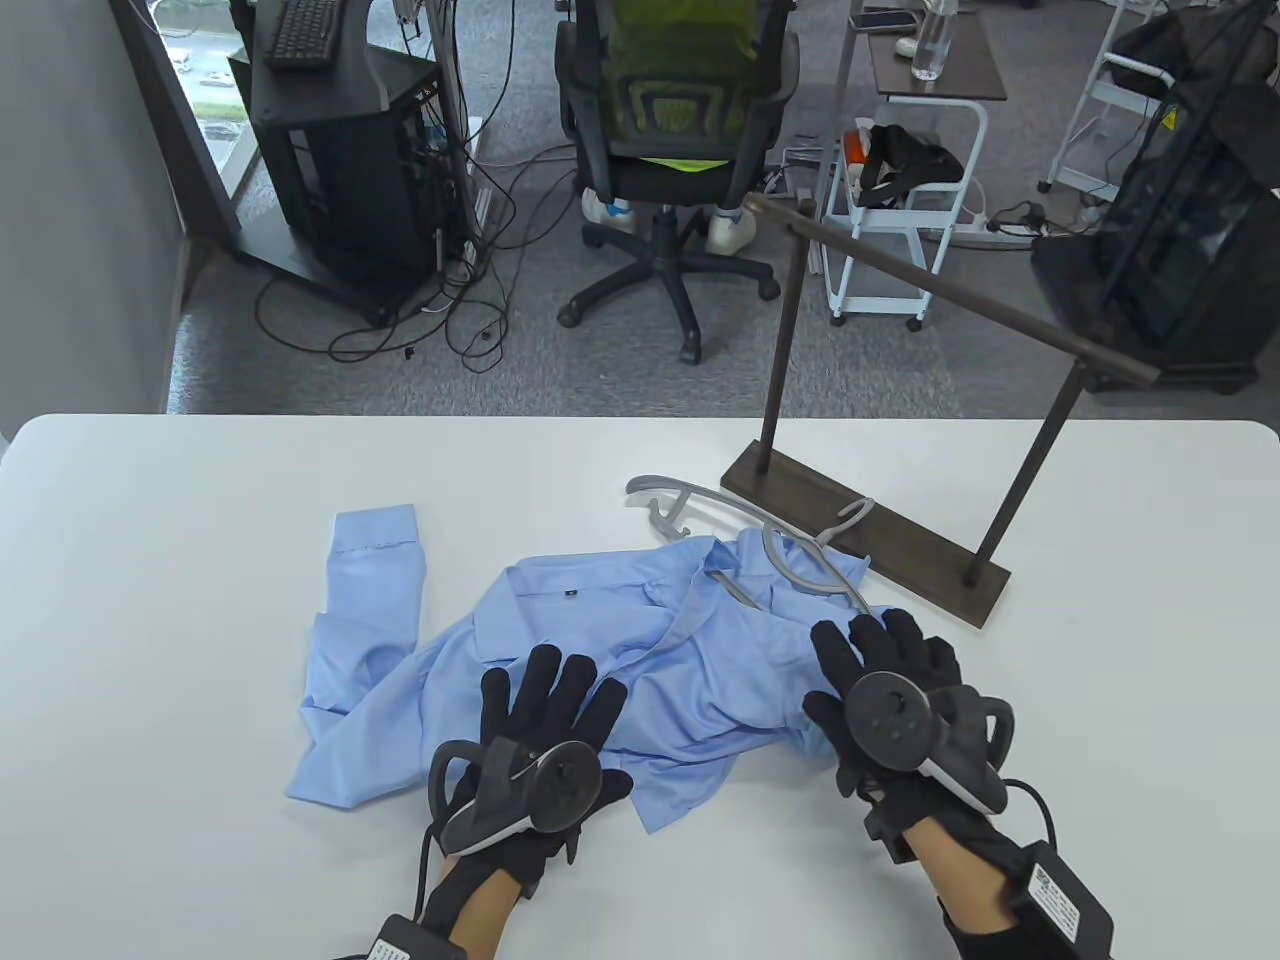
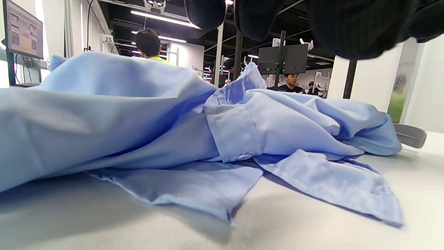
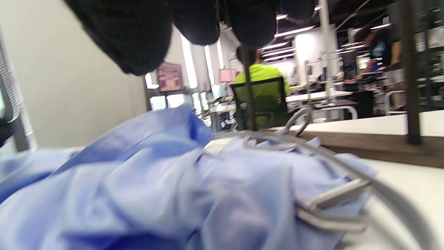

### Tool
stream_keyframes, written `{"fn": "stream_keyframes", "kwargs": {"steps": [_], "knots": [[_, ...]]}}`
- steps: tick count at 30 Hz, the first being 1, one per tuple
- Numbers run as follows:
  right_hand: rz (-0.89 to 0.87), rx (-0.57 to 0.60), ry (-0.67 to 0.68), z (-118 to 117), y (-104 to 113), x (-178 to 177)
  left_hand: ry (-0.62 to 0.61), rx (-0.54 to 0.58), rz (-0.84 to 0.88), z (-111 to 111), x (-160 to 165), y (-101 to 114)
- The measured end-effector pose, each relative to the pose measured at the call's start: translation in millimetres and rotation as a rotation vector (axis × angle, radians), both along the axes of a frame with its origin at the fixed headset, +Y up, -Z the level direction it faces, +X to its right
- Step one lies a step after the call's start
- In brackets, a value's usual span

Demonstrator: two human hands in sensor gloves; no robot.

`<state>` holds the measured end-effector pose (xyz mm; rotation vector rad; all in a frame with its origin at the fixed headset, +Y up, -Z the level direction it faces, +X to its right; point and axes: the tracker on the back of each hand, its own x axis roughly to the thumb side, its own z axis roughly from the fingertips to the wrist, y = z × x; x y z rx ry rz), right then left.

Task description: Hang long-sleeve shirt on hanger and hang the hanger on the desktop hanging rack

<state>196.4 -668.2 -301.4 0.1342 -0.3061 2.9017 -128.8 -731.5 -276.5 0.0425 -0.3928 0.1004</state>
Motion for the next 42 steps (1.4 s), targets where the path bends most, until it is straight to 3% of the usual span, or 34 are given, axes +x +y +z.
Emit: {"fn": "stream_keyframes", "kwargs": {"steps": [4, 8, 15, 26, 31, 42], "knots": [[-0.024, -0.006, -0.128, -15, 10, 20, 0.001, 0.005, 0.017, 1, -2, 2], [-0.052, -0.102, -0.232, -35, 4, 34, -0.001, -0.001, 0.019, 0, -2, 2], [-0.085, -0.343, -0.394, -65, -31, 49, 0.004, 0.01, 0.013, -1, -4, 3], [-0.058, -0.561, -0.523, -92, -85, 61, -0.003, 0.038, -0.025, 1, 2, 5], [-0.042, -0.594, -0.532, -101, -99, 60, 0.008, 0.04, -0.022, 1, -1, 6], [0.012, -0.548, -0.548, -101, -102, 56, 0.006, 0.024, -0.026, -1, 0, 3]]}}
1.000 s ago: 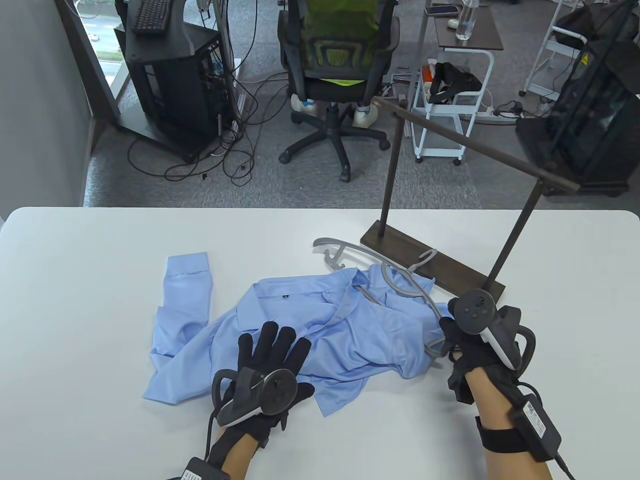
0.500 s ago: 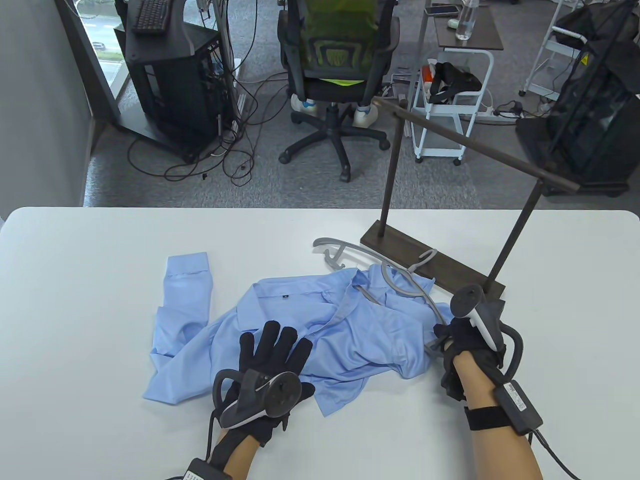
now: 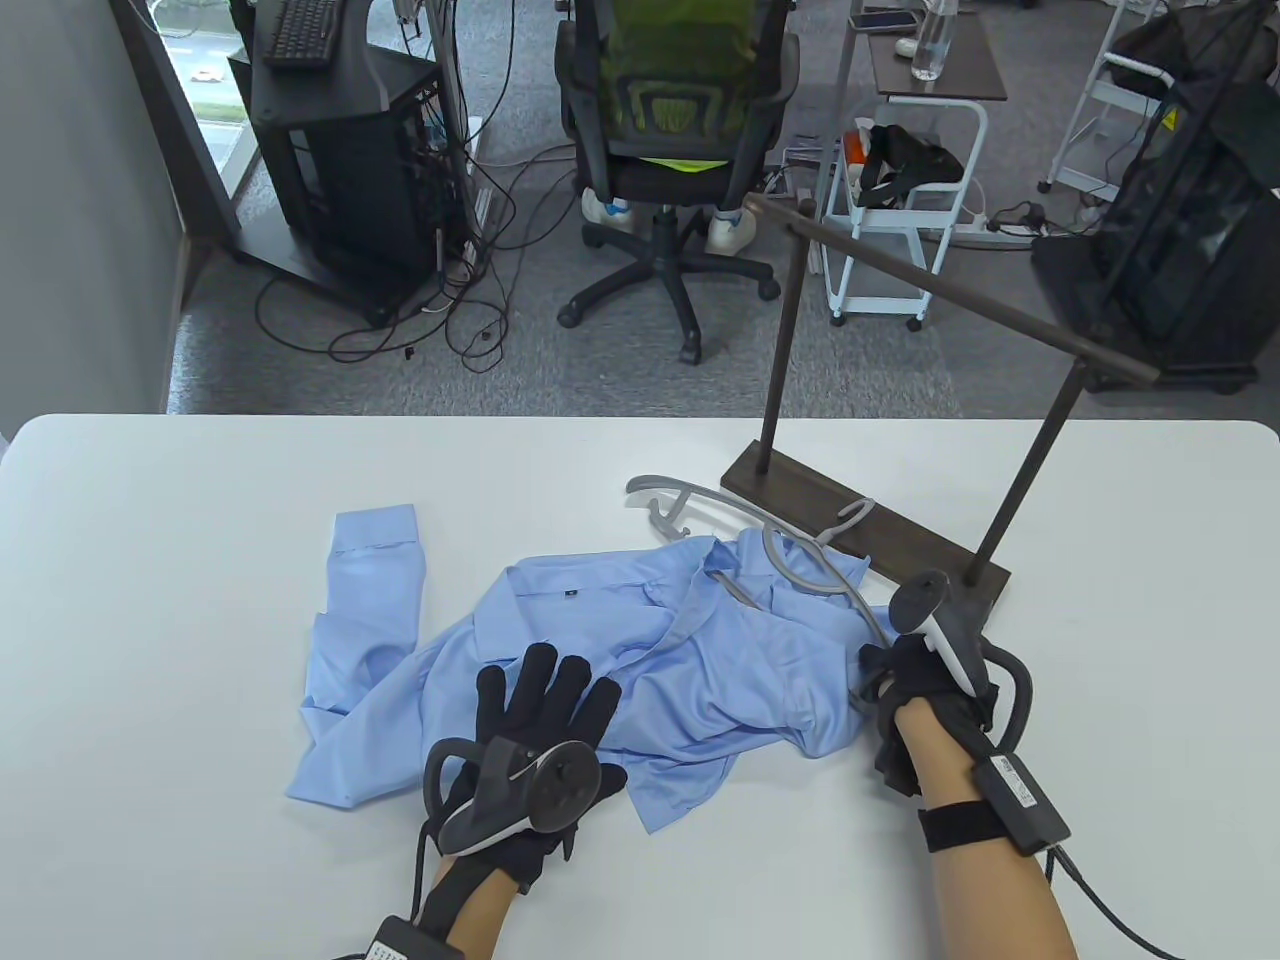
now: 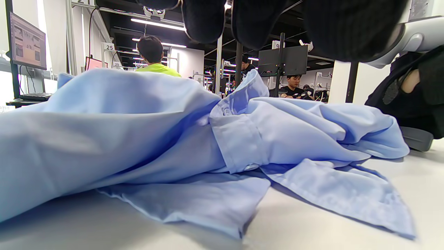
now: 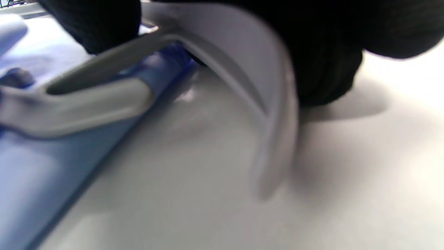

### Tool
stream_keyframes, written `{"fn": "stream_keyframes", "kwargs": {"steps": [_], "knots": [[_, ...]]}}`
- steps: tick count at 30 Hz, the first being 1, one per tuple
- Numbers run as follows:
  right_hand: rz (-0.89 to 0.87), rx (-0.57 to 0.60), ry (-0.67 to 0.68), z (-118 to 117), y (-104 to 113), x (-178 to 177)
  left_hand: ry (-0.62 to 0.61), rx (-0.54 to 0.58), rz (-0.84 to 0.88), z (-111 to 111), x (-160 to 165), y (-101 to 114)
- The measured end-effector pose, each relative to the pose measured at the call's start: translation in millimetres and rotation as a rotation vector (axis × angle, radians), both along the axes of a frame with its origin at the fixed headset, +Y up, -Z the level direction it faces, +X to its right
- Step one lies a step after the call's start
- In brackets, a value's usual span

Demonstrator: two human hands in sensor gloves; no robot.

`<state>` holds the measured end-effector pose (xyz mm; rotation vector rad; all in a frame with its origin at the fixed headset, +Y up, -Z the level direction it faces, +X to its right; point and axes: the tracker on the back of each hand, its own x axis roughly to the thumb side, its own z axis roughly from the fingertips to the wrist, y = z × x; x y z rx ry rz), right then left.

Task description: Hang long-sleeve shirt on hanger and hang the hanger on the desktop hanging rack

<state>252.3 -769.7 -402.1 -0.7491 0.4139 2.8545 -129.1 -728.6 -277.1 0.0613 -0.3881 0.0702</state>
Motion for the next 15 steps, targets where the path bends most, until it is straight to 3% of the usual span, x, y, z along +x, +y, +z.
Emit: {"fn": "stream_keyframes", "kwargs": {"steps": [8, 15], "knots": [[-0.032, 0.069, -0.005, 3, 2, 6, 0.01, -0.007, 0.012, 1, -2, 0], [-0.11, 0.204, -0.018, 13, 9, 12, 0.035, -0.012, 0.042, -2, -11, 1]]}}
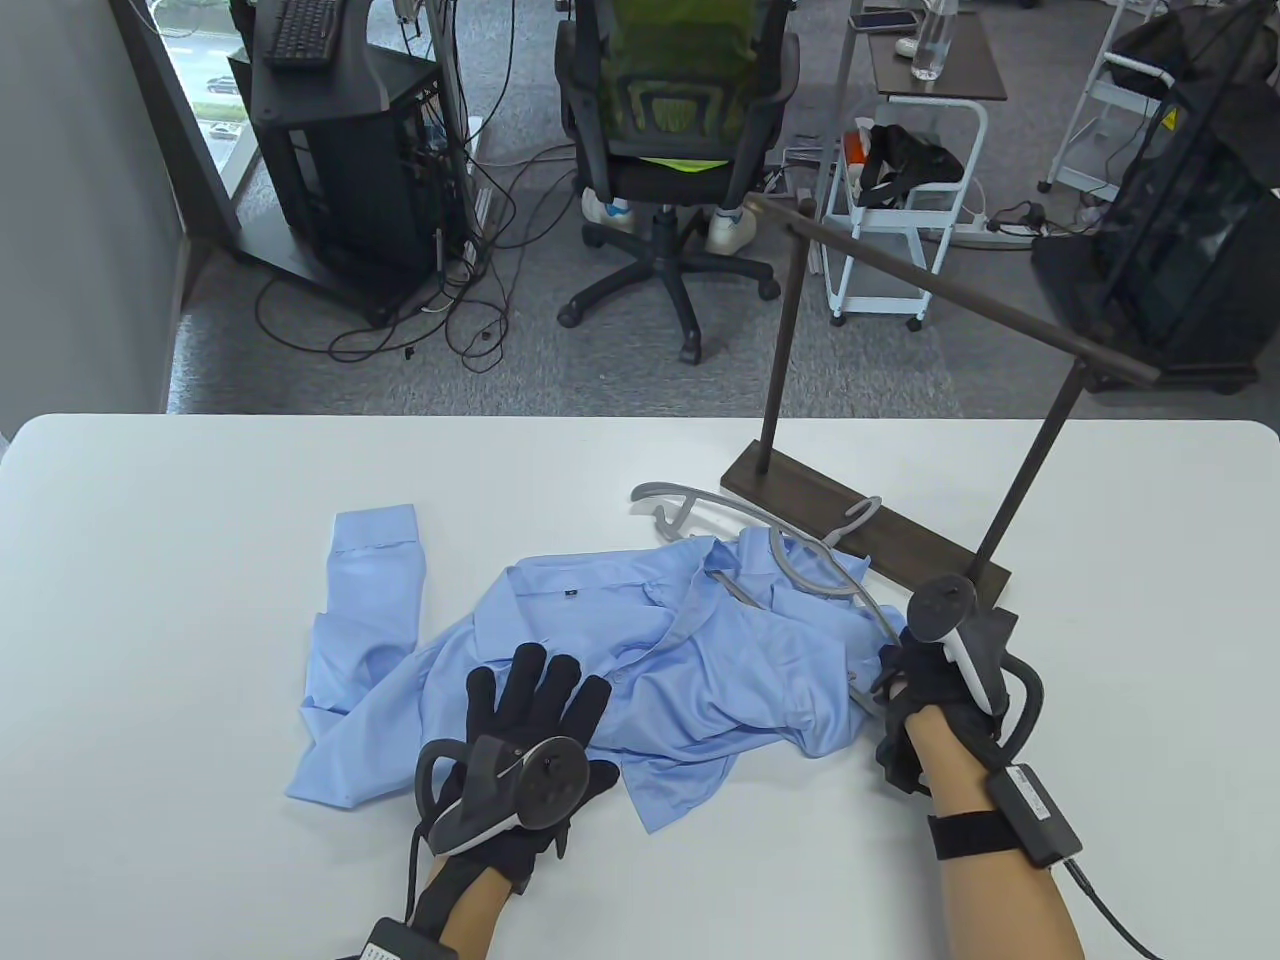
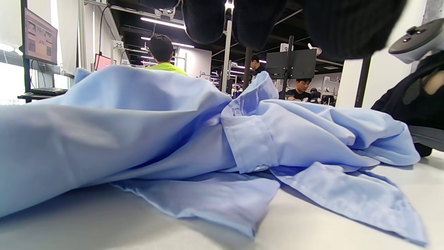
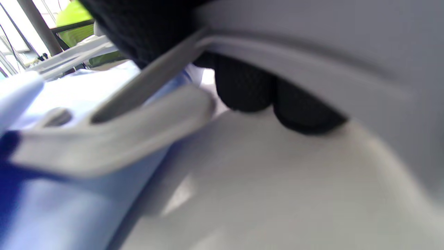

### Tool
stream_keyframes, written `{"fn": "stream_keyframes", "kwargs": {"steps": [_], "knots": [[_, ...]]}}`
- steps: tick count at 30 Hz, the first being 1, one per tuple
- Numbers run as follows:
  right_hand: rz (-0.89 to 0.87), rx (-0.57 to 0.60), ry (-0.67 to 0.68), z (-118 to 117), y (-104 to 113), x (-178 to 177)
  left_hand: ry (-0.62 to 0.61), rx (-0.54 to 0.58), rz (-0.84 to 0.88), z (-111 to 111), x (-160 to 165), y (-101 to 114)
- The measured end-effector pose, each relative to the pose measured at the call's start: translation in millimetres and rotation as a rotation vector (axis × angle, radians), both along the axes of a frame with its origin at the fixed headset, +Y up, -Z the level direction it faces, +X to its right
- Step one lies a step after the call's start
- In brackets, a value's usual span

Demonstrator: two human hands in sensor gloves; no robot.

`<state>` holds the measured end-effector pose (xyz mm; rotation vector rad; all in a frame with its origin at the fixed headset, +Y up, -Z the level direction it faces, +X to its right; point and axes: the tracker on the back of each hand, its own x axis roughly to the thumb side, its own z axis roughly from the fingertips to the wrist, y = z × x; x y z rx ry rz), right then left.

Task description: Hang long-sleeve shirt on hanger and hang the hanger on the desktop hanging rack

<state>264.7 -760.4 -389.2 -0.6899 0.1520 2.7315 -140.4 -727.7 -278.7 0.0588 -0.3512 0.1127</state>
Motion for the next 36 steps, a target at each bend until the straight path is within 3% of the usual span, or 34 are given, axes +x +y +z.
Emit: {"fn": "stream_keyframes", "kwargs": {"steps": [5, 9, 15, 20, 24, 29, 36], "knots": [[-0.175, 0.156, 0.015, 12, 4, 12, 0.03, -0.003, 0.04, -2, -10, 2], [-0.266, 0.354, 0.067, 26, 12, 20, 0.07, 0.002, 0.077, -4, -23, 4], [-0.178, 0.651, 0.201, 43, 32, 14, 0.196, 0.04, 0.15, -5, -56, 9], [-0.118, 0.842, 0.283, 63, 64, 1, 0.289, 0.069, 0.214, -7, -76, 10], [-0.094, 0.934, 0.316, 85, 85, -2, 0.335, 0.097, 0.233, -14, -84, 13], [-0.121, 0.988, 0.353, 108, 93, 7, 0.386, 0.117, 0.23, -33, -84, 22], [-0.174, 1.003, 0.379, 114, 91, 12, 0.346, 0.043, 0.073, -85, -66, 29]]}}
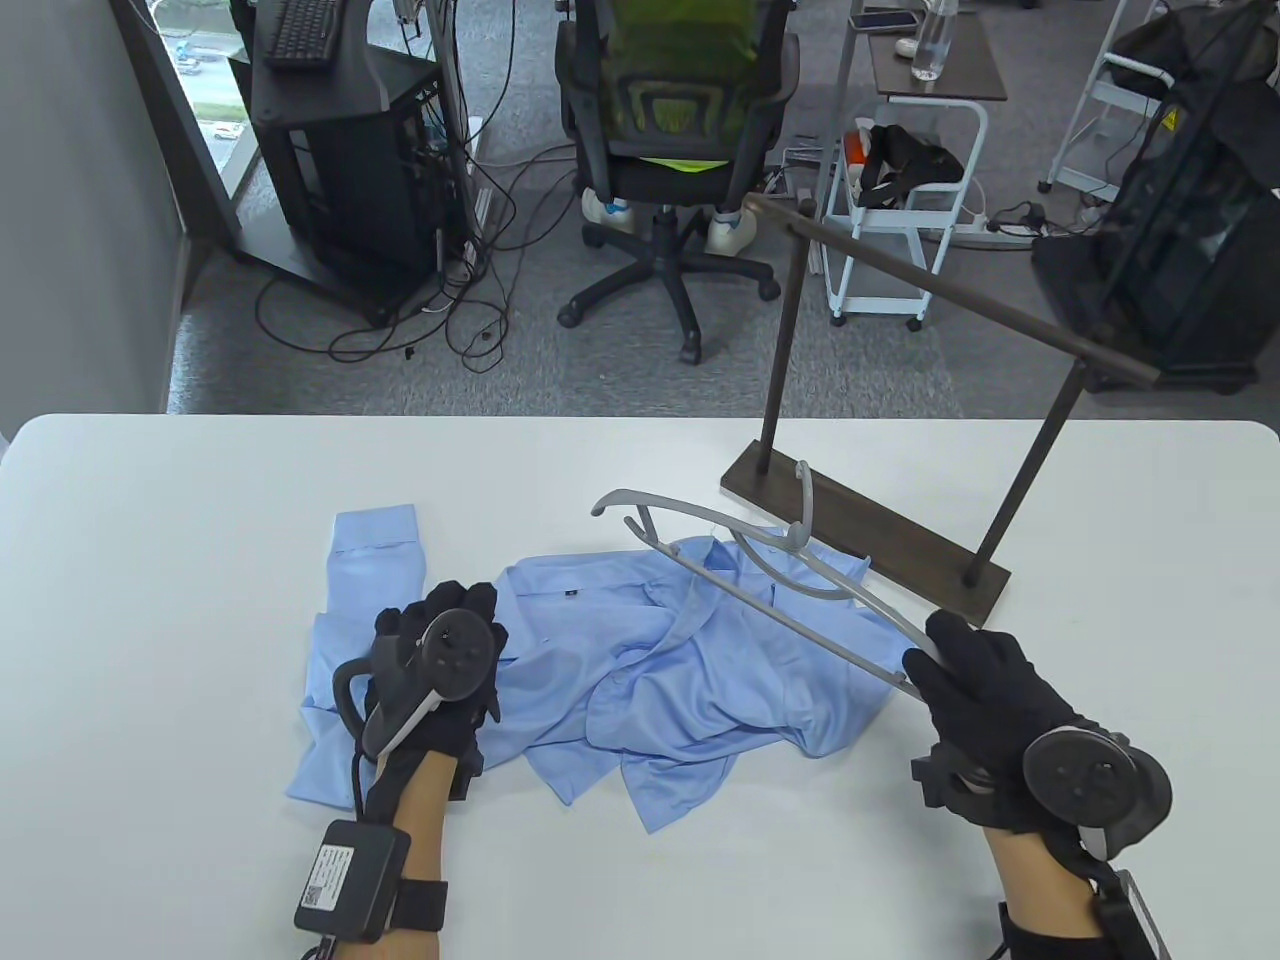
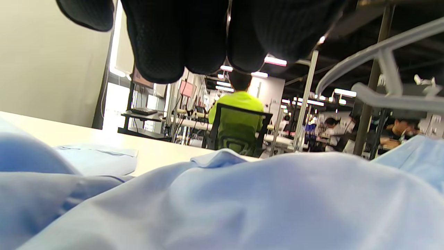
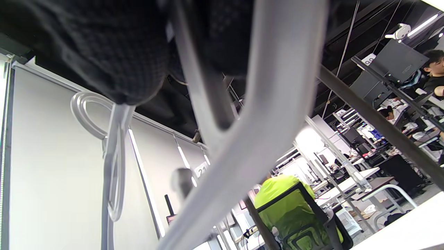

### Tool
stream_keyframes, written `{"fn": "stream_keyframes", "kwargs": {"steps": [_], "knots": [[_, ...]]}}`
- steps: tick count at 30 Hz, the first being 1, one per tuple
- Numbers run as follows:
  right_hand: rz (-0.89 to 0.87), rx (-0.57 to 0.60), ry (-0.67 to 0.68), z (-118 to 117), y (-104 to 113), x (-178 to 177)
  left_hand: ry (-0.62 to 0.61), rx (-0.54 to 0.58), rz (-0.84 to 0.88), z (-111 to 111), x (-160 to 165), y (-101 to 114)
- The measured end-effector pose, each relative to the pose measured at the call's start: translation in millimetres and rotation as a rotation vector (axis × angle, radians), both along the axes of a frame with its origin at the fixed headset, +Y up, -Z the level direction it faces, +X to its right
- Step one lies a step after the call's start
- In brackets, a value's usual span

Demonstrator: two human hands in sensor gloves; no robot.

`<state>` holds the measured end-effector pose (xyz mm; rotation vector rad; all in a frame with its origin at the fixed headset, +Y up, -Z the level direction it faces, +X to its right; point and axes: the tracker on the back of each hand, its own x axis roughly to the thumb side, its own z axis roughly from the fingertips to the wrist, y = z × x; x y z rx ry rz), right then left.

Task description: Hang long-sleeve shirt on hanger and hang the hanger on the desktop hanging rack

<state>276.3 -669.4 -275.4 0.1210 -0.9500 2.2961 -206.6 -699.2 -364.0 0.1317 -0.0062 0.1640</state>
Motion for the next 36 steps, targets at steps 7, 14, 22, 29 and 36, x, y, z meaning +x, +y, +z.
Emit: {"fn": "stream_keyframes", "kwargs": {"steps": [7, 14, 22, 29, 36], "knots": [[0.0, -0.036, 0.032, -5, -8, -1, -0.034, -0.248, -0.109, -48, 11, -21], [-0.005, -0.053, 0.051, -9, -11, -2, -0.032, -0.382, -0.192, -69, 17, -43], [-0.025, -0.068, 0.067, -9, -12, -2, -0.015, -0.283, -0.251, -66, 14, -37], [-0.119, -0.062, 0.134, -8, -8, 11, -0.044, -0.07, -0.164, -40, 5, 7], [-0.187, -0.098, 0.31, -11, -6, 23, -0.178, 0.233, 0.001, 31, 9, 47]]}}
